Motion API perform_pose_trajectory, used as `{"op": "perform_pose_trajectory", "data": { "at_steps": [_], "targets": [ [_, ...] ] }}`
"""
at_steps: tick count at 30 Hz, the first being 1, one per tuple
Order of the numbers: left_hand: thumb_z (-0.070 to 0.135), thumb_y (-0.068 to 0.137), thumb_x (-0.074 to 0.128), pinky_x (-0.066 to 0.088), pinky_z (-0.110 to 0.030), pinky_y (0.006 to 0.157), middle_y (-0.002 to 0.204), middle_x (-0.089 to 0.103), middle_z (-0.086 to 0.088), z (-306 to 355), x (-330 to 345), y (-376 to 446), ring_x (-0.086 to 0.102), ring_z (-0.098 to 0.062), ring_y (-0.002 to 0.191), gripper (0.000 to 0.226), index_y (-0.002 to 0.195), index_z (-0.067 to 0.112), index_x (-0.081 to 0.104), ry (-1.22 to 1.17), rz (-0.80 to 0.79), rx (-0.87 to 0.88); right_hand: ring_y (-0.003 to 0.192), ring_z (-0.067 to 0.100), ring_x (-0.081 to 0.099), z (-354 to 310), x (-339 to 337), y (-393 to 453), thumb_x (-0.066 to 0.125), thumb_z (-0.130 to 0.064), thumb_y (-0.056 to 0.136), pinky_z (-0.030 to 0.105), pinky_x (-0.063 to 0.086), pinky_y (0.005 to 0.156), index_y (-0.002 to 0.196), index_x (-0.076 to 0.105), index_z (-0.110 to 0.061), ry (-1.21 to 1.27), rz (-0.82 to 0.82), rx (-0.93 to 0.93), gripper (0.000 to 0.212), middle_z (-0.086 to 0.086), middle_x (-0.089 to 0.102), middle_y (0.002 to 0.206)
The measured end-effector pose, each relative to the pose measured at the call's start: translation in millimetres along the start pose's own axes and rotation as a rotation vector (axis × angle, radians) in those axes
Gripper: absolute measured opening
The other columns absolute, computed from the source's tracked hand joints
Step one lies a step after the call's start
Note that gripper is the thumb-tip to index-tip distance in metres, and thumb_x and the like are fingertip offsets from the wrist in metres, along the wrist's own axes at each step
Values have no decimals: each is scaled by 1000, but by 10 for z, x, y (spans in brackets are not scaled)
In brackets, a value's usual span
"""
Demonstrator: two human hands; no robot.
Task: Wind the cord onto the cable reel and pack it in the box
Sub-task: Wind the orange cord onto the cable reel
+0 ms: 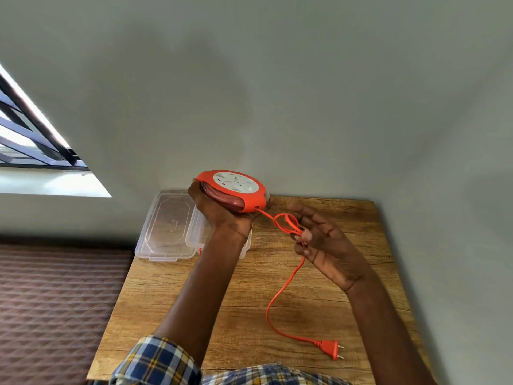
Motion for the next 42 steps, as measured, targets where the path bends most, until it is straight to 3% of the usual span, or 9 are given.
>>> {"op": "perform_pose_trajectory", "data": {
  "at_steps": [4, 8, 16, 25, 30, 33, 37, 40, 42],
  "targets": [
    [81, 91, 35, 50, -77, 87, 137, 64, -24, -20, -7, 10, 59, -50, 125, 79, 133, 20, 63, 15, -2, 3, 83, 6, 61, -23, 71, 65, 84, -22, 79, 26, 38, 57, 128, 66, -13, -147, 197, -48, 53, -2, 72, 106],
    [81, 89, 37, 47, -77, 91, 142, 62, -24, -58, 13, 28, 57, -50, 128, 83, 139, 20, 62, 16, -18, -14, 91, 14, 60, -15, 66, 111, 84, -17, 79, 29, 45, 57, 122, 72, -17, -288, 252, 6, 45, 4, 71, 109],
    [81, 90, 36, 43, -78, 96, 142, 63, -22, -41, 7, 16, 57, -49, 130, 83, 142, 21, 61, 35, -15, 4, 88, 30, 72, 31, -25, 101, 72, -4, 88, 43, 61, 84, 117, 73, -7, -204, 365, 116, 29, 16, 76, 111],
    [80, 91, 38, 50, -78, 83, 138, 64, -25, -89, 59, -60, 59, -52, 123, 79, 136, 20, 63, 37, -26, -27, 83, 27, 75, 66, -49, 112, 82, -9, 74, 35, 61, 70, 92, 72, -5, -160, 426, 199, 21, 17, 77, 98],
    [81, 89, 41, 48, -77, 92, 143, 63, -24, -94, 19, -12, 58, -51, 129, 83, 142, 20, 61, 36, -30, -27, 50, 18, 60, 35, -75, 113, 83, -20, 76, 22, 41, 40, 96, 66, -9, -156, 435, 172, 28, 14, 71, 84],
    [80, 89, 41, 49, -79, 87, 140, 63, -25, -100, 35, -34, 58, -52, 127, 83, 142, 19, 60, 19, -21, -45, 48, 10, 43, 50, -86, 133, 83, -24, 75, 17, 29, 38, 92, 66, -14, -25, 364, 107, 25, 11, 71, 94],
    [79, 90, 39, 49, -80, 84, 139, 63, -25, -42, 53, -42, 58, -52, 125, 83, 141, 18, 61, -12, -1, -42, 66, 10, 50, 95, -144, 63, 85, -25, 80, 16, 40, 46, 118, 69, -7, 368, 129, 51, 45, 12, 66, 109],
    [78, 90, 38, 49, -78, 89, 140, 63, -25, -4, 37, -32, 59, -51, 125, 83, 142, 18, 60, 0, 11, -25, 73, 10, 47, 159, -185, 35, 79, -10, 85, 17, 38, 52, 137, 59, -1, 393, 33, 10, 57, 14, 61, 128],
    [79, 90, 37, 51, -76, 89, 138, 63, -25, 0, 43, -49, 59, -51, 124, 83, 142, 18, 60, -4, 12, -26, 68, 7, 41, 202, -187, 39, 81, -9, 82, 16, 36, 51, 142, 54, -3, 354, 31, 9, 66, 10, 59, 126]
  ]
}}
Point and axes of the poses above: each hand's wrist, its own y-axis towards the middle knuckle, its own x-axis out of the palm, z = x × y, the point moved 3 cm from there along y, towards the middle knuckle
